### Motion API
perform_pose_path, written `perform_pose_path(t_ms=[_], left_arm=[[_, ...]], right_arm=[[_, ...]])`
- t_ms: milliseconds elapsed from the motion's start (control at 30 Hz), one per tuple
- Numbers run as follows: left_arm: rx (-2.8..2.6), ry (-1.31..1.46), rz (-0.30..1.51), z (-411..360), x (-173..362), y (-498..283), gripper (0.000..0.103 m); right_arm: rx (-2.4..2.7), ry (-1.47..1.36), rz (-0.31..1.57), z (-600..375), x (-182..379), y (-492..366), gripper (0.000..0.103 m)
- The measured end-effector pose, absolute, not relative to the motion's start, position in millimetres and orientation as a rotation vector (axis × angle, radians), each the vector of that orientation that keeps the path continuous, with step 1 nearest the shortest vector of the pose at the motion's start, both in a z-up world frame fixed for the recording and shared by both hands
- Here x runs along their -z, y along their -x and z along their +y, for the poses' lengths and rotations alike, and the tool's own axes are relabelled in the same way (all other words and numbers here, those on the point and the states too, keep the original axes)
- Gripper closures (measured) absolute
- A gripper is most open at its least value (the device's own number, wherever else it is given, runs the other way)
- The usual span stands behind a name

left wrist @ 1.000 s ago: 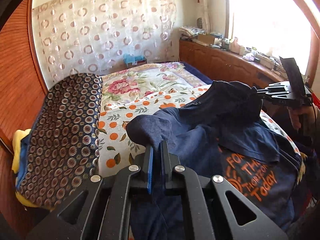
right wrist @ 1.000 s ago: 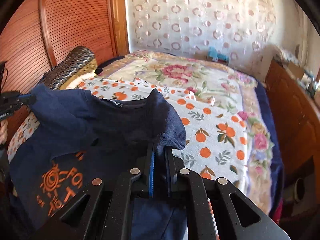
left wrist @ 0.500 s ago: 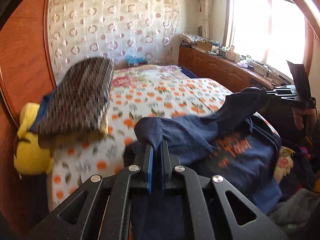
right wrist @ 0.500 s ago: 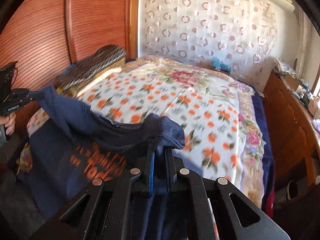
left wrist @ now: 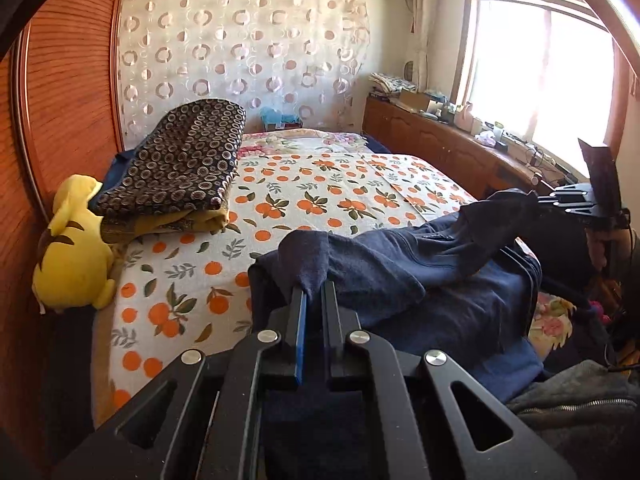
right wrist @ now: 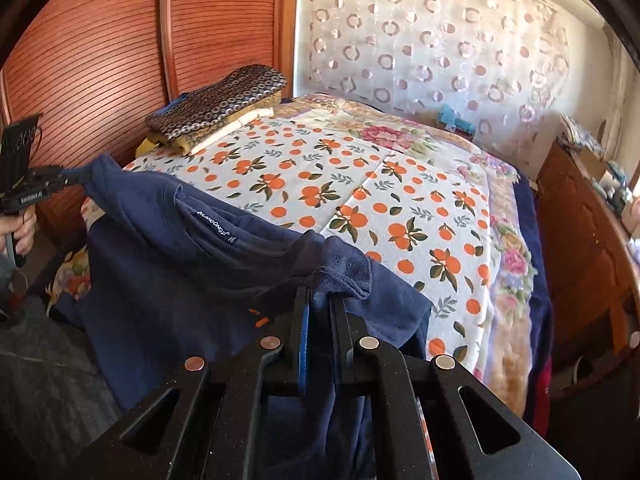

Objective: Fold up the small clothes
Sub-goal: 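Carry the hem over the collar with both grippers and lower it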

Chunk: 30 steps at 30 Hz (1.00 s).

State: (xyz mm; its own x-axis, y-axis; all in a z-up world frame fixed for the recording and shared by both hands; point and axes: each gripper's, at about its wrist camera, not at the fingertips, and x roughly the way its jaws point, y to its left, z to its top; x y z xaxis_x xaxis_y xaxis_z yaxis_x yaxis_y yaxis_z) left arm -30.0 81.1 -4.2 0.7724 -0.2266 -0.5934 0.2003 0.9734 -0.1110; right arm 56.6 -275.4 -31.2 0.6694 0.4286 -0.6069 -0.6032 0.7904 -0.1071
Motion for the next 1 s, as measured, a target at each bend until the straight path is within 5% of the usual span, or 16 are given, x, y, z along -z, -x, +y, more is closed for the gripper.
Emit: perform_pose_path(t_ms=[633, 767, 933, 1000], left_arm=[[0.178, 0.046, 0.765, 84.0, 38.4, 30.0, 0.095], [0.173, 0.061, 0.747, 89.7, 36.5, 31.1, 0.07], [0.155, 0.036, 0.723, 93.6, 27.0, 31.9, 0.059], [0.165, 0.055, 0.722, 96.4, 26.2, 28.4, 0.045]], right_arm=[[-0.596, 0.259, 0.736, -282.2, 60.9, -35.4, 0.094], [-0.6, 0.237, 0.732, -285.4, 56.0, -34.9, 0.091], [-0.566, 0.223, 0.684, -293.6, 43.1, -25.1, 0.09], [-0.541, 0.216, 0.648, -297.9, 36.3, -19.7, 0.089]])
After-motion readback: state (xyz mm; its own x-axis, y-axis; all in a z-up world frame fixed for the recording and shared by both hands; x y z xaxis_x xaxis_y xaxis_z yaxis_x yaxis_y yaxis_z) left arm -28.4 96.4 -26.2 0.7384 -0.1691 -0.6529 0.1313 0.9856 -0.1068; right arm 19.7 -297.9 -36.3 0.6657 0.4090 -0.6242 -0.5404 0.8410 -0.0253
